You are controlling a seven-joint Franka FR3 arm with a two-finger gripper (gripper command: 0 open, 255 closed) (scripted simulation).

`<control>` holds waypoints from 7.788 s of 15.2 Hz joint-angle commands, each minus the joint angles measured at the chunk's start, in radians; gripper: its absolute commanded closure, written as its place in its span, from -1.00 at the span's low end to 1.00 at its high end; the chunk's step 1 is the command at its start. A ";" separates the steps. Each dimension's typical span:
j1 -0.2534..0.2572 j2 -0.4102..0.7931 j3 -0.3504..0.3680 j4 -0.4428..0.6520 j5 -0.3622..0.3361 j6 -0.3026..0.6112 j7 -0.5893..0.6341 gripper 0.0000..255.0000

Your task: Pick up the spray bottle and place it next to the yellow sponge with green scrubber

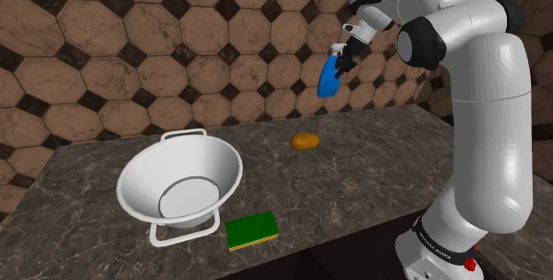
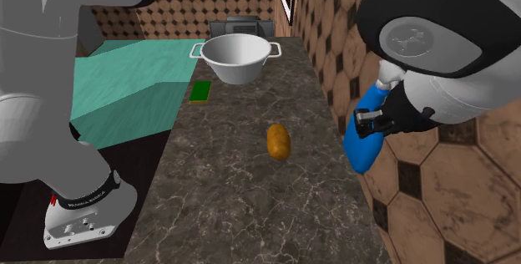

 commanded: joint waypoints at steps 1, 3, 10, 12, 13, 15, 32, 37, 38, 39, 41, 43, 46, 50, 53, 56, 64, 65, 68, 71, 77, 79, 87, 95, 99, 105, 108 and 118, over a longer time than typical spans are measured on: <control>-0.002 -0.006 -0.002 0.017 -0.005 -0.017 0.011 1.00; -0.007 -0.010 -0.004 0.039 -0.008 -0.038 0.023 1.00; -0.031 -0.016 -0.006 0.127 -0.014 -0.114 0.066 1.00; -0.040 -0.015 -0.006 0.156 -0.013 -0.137 0.078 1.00; -0.046 -0.014 -0.005 0.171 -0.012 -0.149 0.084 1.00; -0.057 -0.012 -0.004 0.203 -0.009 -0.174 0.097 1.00; -0.067 -0.056 -0.009 0.350 -0.015 -0.312 0.204 1.00; 0.220 -0.317 -0.056 0.032 -0.202 -0.135 0.286 1.00; 0.267 -0.373 -0.054 -0.020 -0.244 -0.100 0.316 1.00; 0.309 -0.428 -0.046 -0.070 -0.285 -0.065 0.350 1.00; 0.369 -0.538 -0.012 -0.162 -0.367 -0.001 0.424 1.00; 0.399 -0.636 0.041 -0.245 -0.436 0.054 0.499 1.00; 0.416 -0.755 0.128 -0.353 -0.510 0.118 0.604 1.00; 0.412 -0.872 0.245 -0.474 -0.564 0.181 0.723 1.00; 0.411 -0.939 0.324 -0.550 -0.584 0.220 0.805 1.00; 0.414 -0.994 0.399 -0.615 -0.591 0.255 0.882 1.00; 0.441 -1.086 0.583 -0.737 -0.577 0.340 1.076 1.00; 0.446 -1.093 0.605 -0.747 -0.573 0.350 1.100 1.00; 0.461 -1.104 0.663 -0.768 -0.561 0.376 1.161 1.00; 0.460 -1.109 0.662 -0.811 -0.558 0.413 1.150 1.00; 0.460 -1.113 0.658 -0.893 -0.550 0.488 1.126 1.00; 0.461 -1.113 0.656 -0.919 -0.547 0.513 1.117 1.00; 0.466 -1.102 0.647 -1.016 -0.530 0.616 1.079 1.00; 0.479 -1.075 0.633 -1.102 -0.505 0.724 1.035 1.00; 0.488 -1.055 0.624 -1.140 -0.488 0.780 1.009 1.00; 0.509 -1.016 0.605 -1.190 -0.455 0.866 0.963 1.00; 0.524 -0.992 0.593 -1.212 -0.434 0.910 0.937 1.00; 0.599 -0.891 0.534 -1.267 -0.325 1.058 0.818 1.00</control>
